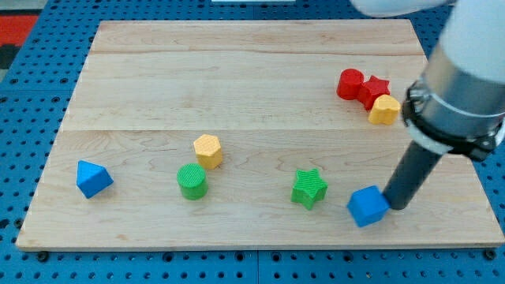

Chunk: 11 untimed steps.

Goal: Move the blue cube into the yellow hexagon and the green circle

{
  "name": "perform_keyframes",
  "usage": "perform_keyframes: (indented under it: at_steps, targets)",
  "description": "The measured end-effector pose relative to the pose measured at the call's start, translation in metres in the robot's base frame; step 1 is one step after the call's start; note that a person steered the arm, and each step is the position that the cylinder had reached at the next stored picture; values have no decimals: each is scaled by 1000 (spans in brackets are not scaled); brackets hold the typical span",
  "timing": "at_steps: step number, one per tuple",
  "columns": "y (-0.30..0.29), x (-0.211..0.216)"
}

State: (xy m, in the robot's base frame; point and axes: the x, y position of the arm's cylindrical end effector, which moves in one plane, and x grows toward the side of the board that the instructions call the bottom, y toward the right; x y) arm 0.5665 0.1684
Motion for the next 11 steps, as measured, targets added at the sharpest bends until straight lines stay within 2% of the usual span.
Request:
perform_keyframes:
  at_steps: [1, 2, 3, 5, 6, 7, 9, 10, 11]
  targets:
    - [53, 1]
    - [-60, 8]
    - [-21, 8]
    - [-24, 52]
    - [-114, 48]
    - [-161, 52]
    - [-258, 9]
    - [-251, 50]
    - [-327, 51]
